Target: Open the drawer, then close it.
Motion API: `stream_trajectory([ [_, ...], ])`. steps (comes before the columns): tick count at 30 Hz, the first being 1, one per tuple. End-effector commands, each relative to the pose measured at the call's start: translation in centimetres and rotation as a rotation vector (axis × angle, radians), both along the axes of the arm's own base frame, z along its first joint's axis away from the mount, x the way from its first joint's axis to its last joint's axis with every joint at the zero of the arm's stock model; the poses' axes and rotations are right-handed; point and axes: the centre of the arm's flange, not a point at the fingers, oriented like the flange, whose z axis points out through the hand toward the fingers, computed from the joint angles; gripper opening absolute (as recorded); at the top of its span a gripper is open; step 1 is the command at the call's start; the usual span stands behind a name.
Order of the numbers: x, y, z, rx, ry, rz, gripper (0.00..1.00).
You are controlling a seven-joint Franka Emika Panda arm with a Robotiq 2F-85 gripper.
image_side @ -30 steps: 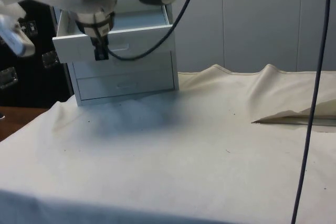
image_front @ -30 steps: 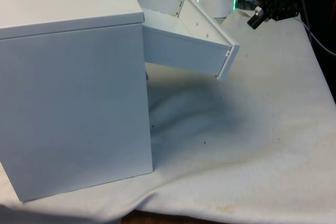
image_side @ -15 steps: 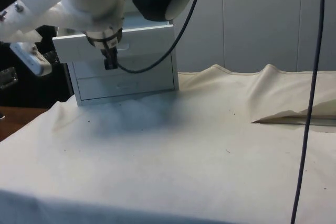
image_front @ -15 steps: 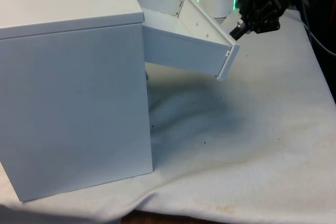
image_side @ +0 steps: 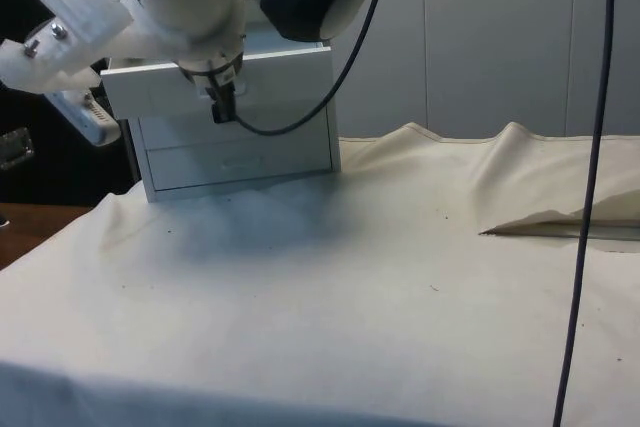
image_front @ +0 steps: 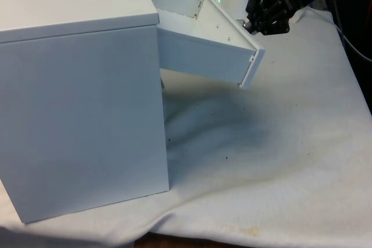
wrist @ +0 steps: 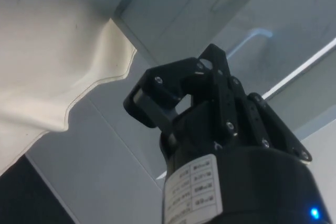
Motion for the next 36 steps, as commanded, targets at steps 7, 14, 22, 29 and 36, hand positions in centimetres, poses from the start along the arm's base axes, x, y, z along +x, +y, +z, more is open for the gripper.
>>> stream_trajectory([
  [7,0.1,-1.0,0.5,-0.041,0.003,-0.004,0.00],
  [14,0.0,-1.2,1.2,-0.068,0.006,-0.015,0.00],
  [22,0.2,-1.7,1.9,-0.102,0.003,-0.029,0.00],
  [29,0.6,-2.3,2.6,-0.141,-0.009,-0.042,0.00],
  [36,0.9,-2.8,3.1,-0.168,-0.017,-0.054,0.00],
])
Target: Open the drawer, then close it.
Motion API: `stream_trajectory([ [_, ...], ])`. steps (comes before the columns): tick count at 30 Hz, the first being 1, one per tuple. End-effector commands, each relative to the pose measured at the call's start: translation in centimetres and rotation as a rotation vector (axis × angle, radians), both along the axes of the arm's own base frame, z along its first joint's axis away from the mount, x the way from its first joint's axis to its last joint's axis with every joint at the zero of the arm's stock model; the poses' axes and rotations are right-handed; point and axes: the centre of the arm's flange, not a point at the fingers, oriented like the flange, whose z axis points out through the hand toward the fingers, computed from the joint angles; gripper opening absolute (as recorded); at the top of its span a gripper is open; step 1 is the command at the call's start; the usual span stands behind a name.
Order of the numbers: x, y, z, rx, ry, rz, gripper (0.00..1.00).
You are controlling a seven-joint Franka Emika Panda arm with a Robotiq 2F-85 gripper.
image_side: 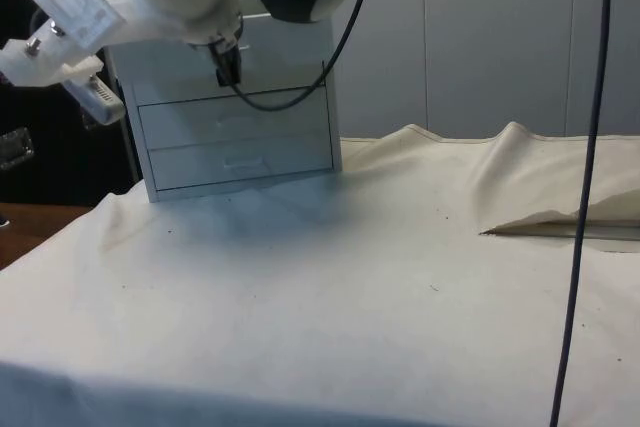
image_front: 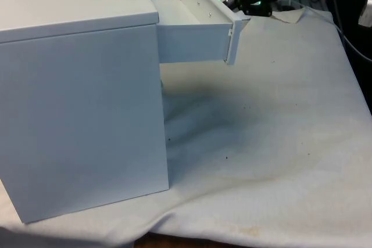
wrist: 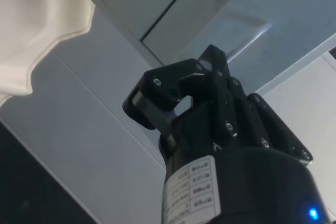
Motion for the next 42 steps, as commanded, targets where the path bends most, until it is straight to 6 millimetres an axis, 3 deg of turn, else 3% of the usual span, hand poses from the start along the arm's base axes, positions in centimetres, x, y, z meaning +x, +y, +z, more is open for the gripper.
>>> stream_trajectory([
  [1,0.2,-0.4,0.2,-0.017,-0.002,0.000,0.00],
  [25,2.8,-3.4,0.7,-0.067,-0.081,-0.048,0.00],
  [42,4.7,-6.3,-0.5,-0.069,-0.170,-0.089,0.00],
])
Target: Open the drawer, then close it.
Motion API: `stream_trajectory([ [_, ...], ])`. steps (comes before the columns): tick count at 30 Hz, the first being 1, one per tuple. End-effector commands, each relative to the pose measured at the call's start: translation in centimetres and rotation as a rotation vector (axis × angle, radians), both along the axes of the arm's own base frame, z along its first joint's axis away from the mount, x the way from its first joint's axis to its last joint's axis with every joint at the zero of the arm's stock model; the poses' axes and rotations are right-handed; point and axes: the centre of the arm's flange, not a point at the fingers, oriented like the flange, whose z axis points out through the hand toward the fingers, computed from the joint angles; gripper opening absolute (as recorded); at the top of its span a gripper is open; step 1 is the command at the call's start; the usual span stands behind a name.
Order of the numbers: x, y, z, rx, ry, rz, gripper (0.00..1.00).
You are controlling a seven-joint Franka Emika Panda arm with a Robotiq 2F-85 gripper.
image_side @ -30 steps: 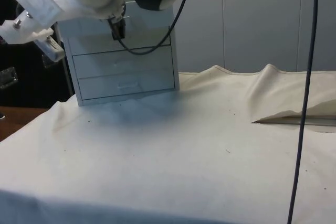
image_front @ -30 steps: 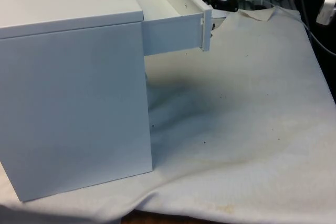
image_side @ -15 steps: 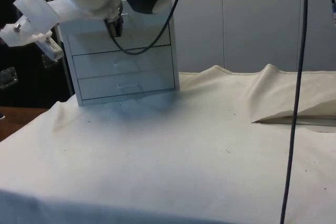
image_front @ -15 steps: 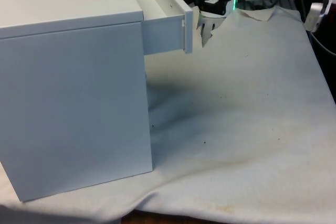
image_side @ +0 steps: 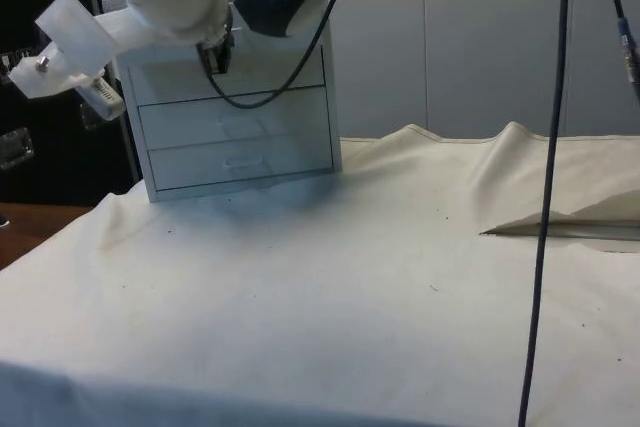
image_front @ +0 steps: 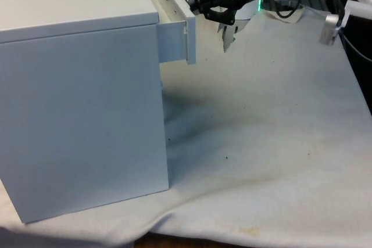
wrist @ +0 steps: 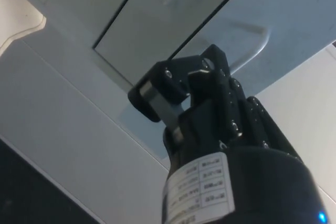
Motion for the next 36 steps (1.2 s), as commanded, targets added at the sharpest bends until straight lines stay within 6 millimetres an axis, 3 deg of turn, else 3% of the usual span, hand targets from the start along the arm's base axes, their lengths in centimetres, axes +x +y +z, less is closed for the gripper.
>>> stream_trajectory([
  [1,0.4,-0.4,0.1,-0.003,-0.014,0.006,0.00],
  [21,2.7,-3.5,-0.7,-0.015,-0.129,-0.044,0.00],
  [36,3.4,-4.2,-0.9,-0.016,-0.183,-0.070,0.00],
])
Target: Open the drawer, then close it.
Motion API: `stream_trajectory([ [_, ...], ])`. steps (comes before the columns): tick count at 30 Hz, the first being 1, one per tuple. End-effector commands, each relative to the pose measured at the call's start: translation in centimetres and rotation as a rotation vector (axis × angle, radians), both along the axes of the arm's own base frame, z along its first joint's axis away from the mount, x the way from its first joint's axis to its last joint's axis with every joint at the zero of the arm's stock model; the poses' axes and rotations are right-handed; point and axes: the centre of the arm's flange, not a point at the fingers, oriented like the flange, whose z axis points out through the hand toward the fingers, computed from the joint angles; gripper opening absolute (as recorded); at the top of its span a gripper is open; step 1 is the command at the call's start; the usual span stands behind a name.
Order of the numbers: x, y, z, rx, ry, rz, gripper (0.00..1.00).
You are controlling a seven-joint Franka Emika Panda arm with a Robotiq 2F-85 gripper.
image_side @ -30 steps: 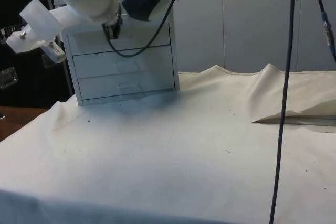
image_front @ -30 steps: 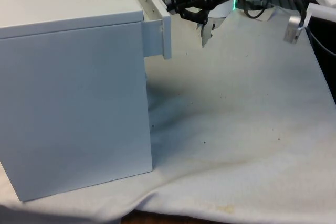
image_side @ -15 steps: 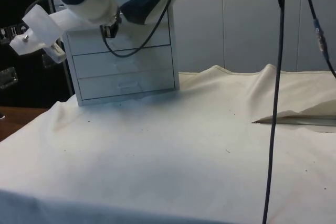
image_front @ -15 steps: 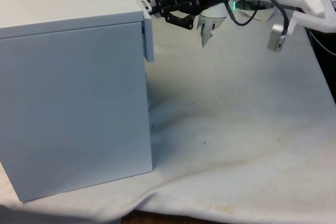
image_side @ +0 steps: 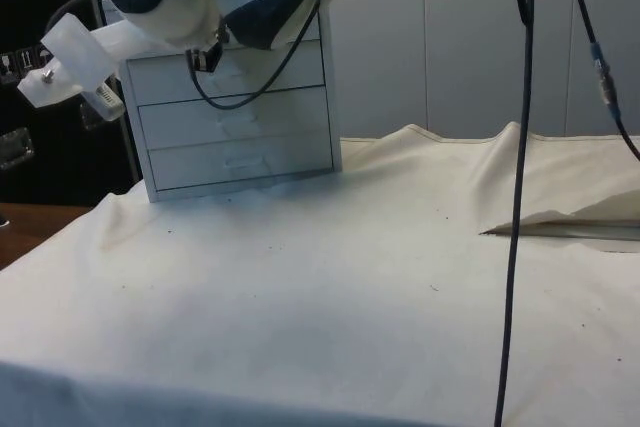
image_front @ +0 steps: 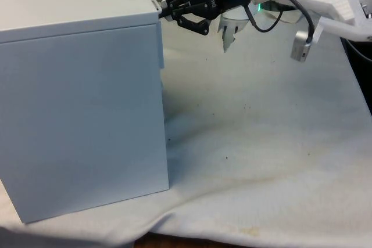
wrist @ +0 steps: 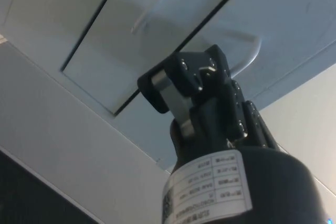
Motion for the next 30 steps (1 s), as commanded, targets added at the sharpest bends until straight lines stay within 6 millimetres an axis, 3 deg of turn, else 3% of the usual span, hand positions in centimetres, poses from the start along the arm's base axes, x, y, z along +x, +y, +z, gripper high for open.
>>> stream_trajectory([
  [1,0.3,-0.3,0.1,0.002,-0.009,0.004,0.00],
  [23,0.3,0.0,-0.3,-0.002,-0.040,-0.014,0.00],
  [30,-0.5,1.9,0.3,-0.009,-0.051,-0.029,0.00],
])
